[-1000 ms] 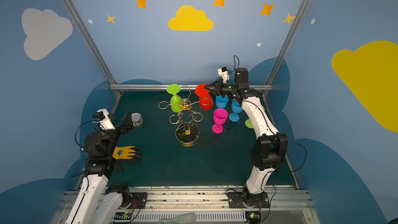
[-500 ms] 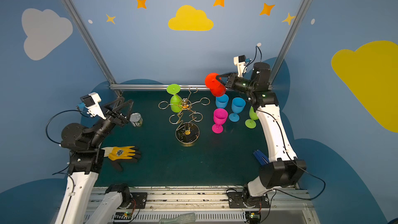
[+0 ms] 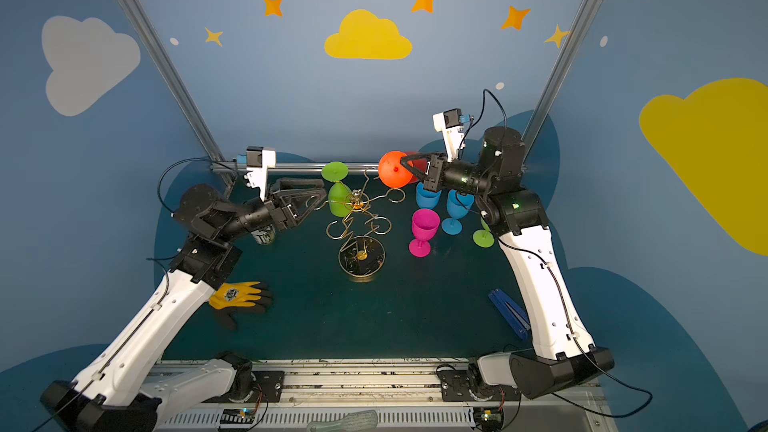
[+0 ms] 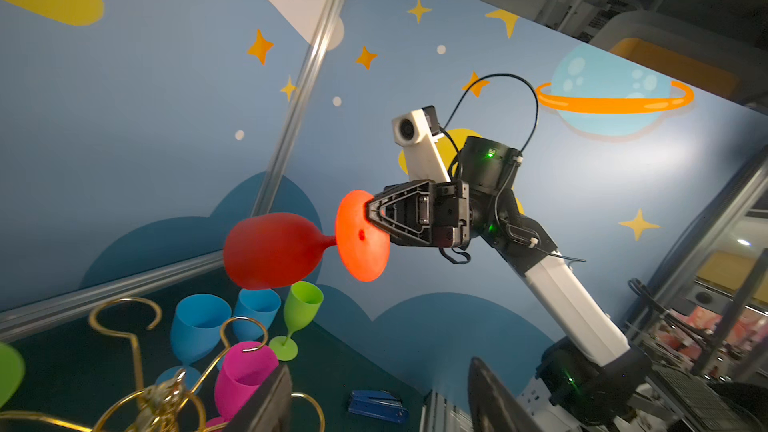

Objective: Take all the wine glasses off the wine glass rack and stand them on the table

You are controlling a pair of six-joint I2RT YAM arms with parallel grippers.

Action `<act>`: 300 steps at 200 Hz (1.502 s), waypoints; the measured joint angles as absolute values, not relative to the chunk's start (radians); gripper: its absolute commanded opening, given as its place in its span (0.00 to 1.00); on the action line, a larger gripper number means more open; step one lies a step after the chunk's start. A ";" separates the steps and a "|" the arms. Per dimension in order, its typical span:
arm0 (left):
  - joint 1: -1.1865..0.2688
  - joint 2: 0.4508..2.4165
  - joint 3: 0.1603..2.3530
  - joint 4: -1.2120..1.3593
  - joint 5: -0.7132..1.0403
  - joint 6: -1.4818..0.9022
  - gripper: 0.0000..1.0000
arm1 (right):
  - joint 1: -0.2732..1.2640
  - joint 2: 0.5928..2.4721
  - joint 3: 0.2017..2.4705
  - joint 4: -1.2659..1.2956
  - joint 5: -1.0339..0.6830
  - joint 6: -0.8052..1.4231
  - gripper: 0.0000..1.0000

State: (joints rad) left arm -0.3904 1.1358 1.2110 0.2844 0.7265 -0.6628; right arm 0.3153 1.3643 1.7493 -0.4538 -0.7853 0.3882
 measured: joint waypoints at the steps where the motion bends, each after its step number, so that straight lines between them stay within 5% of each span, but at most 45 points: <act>1: -0.394 1.141 1.215 0.286 0.727 -0.662 0.66 | 0.316 1.364 1.749 -0.455 -0.785 0.387 0.00; 80: -0.533 1.309 1.287 0.308 0.747 -0.663 0.67 | 0.418 1.352 1.750 -0.491 -0.785 0.337 0.00; 119: -0.553 1.336 1.294 0.317 0.741 -0.668 0.59 | 0.471 1.352 1.750 -0.491 -0.781 0.334 0.00; 190: -0.552 1.345 1.316 0.356 0.726 -0.722 0.04 | 0.516 1.348 1.750 -0.491 -0.743 0.322 0.00; 206: -0.550 1.344 1.316 0.368 0.727 -0.746 0.03 | 0.517 1.342 1.750 -0.488 -0.741 0.314 0.00; 232: -0.558 1.339 1.315 0.386 0.709 -0.794 0.03 | 0.522 1.328 1.747 -0.499 -0.716 0.302 0.42; 256: -0.564 1.313 1.314 0.400 0.663 -0.836 0.03 | 0.523 1.265 1.667 -0.508 -0.652 0.276 0.67; 300: -0.555 1.252 1.314 0.385 0.582 -0.939 0.03 | 0.485 1.016 1.374 -0.400 -0.486 0.187 0.87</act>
